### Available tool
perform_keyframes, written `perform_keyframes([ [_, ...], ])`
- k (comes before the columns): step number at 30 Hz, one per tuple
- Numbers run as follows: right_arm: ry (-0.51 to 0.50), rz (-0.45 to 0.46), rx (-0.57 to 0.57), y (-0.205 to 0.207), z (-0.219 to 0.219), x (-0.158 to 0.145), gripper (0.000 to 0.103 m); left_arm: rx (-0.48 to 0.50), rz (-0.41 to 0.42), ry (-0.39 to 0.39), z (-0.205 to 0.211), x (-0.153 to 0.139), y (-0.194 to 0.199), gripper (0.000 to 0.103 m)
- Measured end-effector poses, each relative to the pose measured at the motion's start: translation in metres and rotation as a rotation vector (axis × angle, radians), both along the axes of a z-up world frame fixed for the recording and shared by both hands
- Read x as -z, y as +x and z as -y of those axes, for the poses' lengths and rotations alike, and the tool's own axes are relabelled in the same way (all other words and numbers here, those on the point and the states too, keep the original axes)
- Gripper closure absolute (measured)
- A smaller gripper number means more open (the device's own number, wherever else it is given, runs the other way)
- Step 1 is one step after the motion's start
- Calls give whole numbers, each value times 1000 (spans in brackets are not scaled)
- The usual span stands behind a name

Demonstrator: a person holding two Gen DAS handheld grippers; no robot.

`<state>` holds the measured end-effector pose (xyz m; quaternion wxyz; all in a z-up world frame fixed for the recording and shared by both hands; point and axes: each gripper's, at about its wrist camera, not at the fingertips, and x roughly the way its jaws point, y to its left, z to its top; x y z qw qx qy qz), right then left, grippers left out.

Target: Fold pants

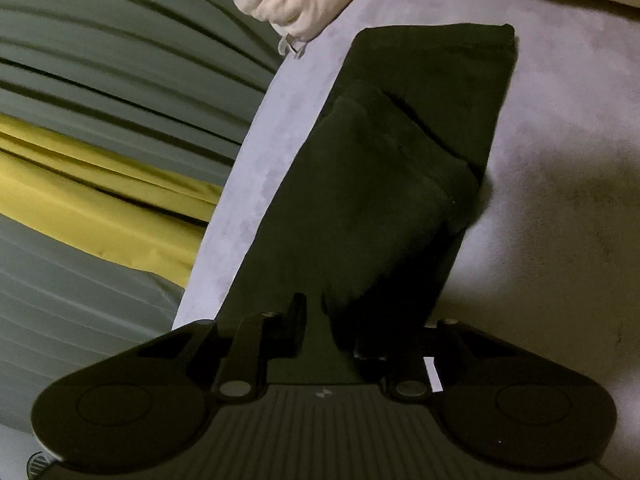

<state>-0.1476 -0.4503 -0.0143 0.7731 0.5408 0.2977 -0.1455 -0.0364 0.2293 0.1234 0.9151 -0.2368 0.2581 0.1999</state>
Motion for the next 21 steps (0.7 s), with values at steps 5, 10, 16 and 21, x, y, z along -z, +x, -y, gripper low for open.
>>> perform_keyframes([
  [5, 21, 4, 14, 9, 7, 3, 79, 114, -97, -109, -19, 15, 35, 65],
  [10, -60, -84, -28, 40, 10, -8, 100, 152, -129, -210, -29, -6, 56, 83],
  [16, -258, 133, -83, 83, 16, -109, 101, 257, 356, -385, -56, -57, 7, 86],
  [21, -354, 464, 18, 32, 33, -168, 101, 283, 333, -356, -67, -9, -54, 84],
])
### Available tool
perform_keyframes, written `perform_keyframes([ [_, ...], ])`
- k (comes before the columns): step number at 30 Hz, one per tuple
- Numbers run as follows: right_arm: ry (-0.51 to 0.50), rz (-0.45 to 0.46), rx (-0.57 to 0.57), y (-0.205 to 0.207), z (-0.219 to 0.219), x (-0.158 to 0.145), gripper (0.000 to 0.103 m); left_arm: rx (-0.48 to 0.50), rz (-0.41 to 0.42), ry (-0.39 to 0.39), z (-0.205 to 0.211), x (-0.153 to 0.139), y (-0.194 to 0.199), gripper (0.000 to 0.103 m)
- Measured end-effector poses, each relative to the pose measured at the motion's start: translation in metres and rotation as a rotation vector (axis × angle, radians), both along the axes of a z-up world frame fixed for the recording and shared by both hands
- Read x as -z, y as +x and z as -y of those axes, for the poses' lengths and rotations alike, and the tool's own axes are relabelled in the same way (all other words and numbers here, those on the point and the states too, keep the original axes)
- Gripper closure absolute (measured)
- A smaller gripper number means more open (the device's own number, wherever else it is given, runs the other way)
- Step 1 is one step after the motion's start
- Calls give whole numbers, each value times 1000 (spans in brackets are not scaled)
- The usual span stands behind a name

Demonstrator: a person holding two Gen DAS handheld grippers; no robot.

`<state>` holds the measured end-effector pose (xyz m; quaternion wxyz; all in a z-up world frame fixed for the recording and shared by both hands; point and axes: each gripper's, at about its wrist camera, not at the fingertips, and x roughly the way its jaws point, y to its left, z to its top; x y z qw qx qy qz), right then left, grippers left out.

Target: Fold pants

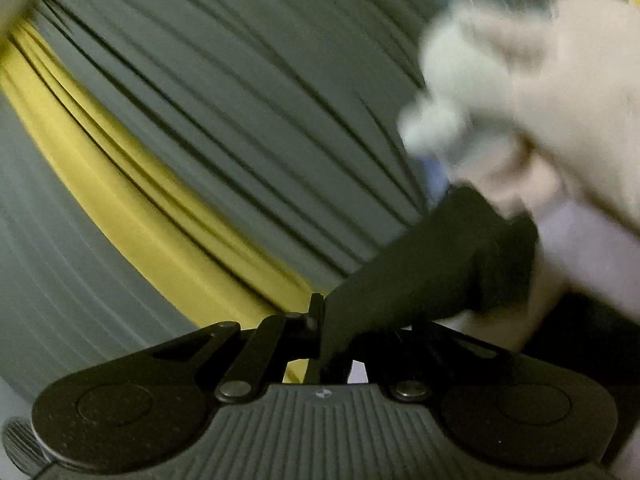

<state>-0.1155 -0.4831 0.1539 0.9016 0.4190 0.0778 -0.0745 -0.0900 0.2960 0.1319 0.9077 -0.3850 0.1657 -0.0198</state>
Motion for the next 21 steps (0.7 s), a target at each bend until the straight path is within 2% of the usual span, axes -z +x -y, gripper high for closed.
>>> perform_keyframes([
  [2, -51, -31, 21, -23, 3, 12, 101, -43, -138, -5, -9, 46, -19, 84],
  [3, -84, -83, 25, -30, 3, 24, 100, -63, -234, -48, -15, 74, -27, 84],
  [5, -74, -258, 60, -44, 9, 64, 100, -84, -418, -134, -24, 117, -36, 81],
  [6, -26, -333, 89, -48, 16, 83, 100, -96, -436, -164, -25, 128, -41, 73],
  [8, 120, -461, 136, -58, 32, 129, 100, -121, -406, -210, -24, 131, -45, 70],
  [9, 160, -478, 154, -62, 34, 141, 96, -138, -409, -217, -21, 127, -45, 64],
  [10, 188, -480, 166, -66, 36, 151, 96, -148, -419, -207, -17, 122, -42, 51],
  [13, 206, -465, 174, -63, 33, 155, 95, -152, -420, -172, -19, 116, -21, 36],
  [15, 173, -480, 165, -53, 25, 152, 94, -168, -431, -126, -11, 113, -15, 36],
  [17, 94, -513, 143, -37, 17, 142, 94, -189, -449, -80, 0, 112, -13, 42],
  [19, 10, -540, 124, -22, 11, 127, 100, -205, -450, -73, 1, 110, -14, 57],
  [20, -36, -525, 106, -15, 8, 115, 100, -221, -436, -89, -6, 108, -16, 61],
  [21, -61, -503, 92, -8, 9, 105, 100, -234, -418, -109, -7, 104, -17, 68],
])
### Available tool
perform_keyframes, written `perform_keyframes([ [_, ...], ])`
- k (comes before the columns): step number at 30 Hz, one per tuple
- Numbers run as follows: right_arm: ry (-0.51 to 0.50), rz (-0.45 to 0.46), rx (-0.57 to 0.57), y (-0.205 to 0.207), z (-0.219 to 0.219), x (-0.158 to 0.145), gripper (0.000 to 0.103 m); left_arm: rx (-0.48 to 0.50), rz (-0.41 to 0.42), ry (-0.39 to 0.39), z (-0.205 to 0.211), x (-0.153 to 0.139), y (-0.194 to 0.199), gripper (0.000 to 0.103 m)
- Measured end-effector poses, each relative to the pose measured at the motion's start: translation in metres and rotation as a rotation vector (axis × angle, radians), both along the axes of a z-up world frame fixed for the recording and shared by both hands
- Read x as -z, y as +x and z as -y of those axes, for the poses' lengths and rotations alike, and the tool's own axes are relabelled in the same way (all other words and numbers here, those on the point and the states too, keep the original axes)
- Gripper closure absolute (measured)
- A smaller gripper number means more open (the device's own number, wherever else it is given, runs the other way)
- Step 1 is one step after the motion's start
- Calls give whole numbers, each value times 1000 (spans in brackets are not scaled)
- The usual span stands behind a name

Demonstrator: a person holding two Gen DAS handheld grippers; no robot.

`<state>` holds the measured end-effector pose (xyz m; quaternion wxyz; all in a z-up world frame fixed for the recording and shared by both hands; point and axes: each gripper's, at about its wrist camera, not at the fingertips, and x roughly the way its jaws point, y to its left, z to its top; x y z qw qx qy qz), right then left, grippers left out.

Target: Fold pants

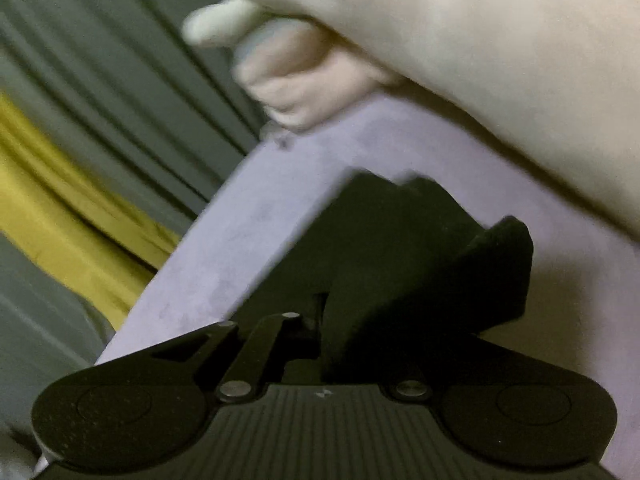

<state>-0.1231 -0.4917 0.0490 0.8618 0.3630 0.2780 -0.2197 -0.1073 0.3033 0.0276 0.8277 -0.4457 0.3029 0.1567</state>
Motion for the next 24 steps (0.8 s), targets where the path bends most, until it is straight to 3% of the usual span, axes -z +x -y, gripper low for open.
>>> perform_keyframes([
  [3, 0, 158, -41, 6, 3, -37, 100, -28, 100, -39, -7, -7, -9, 88],
  [6, -36, 378, -65, 0, 7, -68, 101, 9, 136, 25, -13, -17, -21, 89],
  [8, -33, 458, -50, -7, 12, -71, 101, 21, 56, 83, -9, -15, -16, 80],
  [10, -45, 410, -30, -8, 16, -58, 100, -9, -27, 65, -11, -5, -14, 65],
  [12, -96, 216, -25, -4, 20, -28, 95, -70, -58, -23, -19, 4, -18, 55],
  [13, -102, 108, -20, 0, 22, -14, 82, -95, -53, -67, -22, 6, -25, 52],
  [14, -99, -9, -2, 0, 25, 2, 77, -112, -49, -96, -25, 5, -29, 52],
  [15, -102, -63, 17, -5, 25, 12, 73, -120, -45, -121, -28, 3, -33, 51],
  [17, -94, -75, 61, -25, 26, 26, 62, -137, -50, -118, -31, -4, -41, 42],
  [18, -88, -66, 87, -34, 27, 27, 52, -177, -78, -67, -32, -12, -44, 30],
  [21, -104, -69, 162, -56, 25, 21, 50, -255, -89, 160, -27, -37, -59, 27],
  [24, -177, -50, 167, -52, 15, 5, 49, -151, -66, 352, 7, -60, -51, 26],
])
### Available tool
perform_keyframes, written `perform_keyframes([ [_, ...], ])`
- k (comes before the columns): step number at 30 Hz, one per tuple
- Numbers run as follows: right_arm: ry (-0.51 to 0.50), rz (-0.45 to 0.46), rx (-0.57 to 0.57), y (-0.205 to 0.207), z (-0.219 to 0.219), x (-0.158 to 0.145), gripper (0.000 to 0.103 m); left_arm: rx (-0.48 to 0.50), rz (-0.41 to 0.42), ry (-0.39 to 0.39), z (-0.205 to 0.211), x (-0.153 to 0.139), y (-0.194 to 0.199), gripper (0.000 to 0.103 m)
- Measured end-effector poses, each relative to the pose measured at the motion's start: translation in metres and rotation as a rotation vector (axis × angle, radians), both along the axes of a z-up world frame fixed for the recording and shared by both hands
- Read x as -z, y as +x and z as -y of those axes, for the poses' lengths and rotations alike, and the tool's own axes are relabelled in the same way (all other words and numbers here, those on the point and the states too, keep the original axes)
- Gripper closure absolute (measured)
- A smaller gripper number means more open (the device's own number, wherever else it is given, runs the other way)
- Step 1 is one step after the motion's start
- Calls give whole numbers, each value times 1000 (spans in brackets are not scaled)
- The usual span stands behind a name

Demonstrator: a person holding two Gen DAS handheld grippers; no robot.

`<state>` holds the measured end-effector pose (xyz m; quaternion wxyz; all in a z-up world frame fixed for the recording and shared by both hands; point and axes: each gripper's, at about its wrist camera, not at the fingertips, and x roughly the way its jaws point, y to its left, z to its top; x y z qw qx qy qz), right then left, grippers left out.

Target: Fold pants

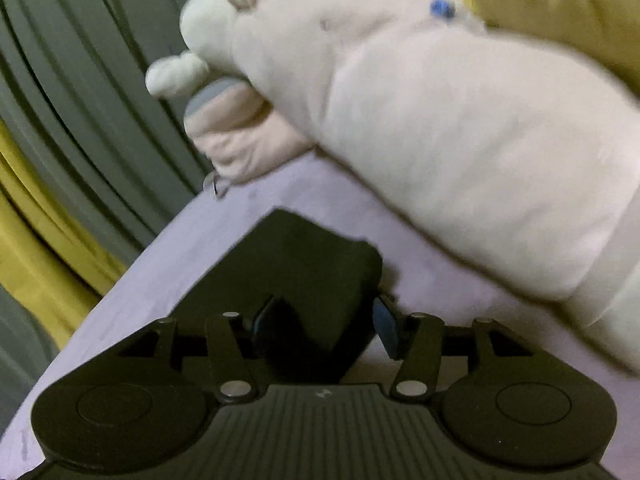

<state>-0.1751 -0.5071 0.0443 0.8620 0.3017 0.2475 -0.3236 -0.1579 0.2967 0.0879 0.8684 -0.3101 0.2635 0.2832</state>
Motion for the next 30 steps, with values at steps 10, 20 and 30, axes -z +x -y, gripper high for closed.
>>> perform_keyframes([
  [10, -150, 36, -561, 95, -178, -25, 47, 597, -34, 244, 203, 18, 85, 17],
  [20, -258, -111, -913, 134, -303, 42, 48, 757, -169, 442, 261, 70, 154, 15],
  [30, -406, -173, -876, 178, -327, 53, 29, 747, -178, 505, 254, 78, 195, 0],
])
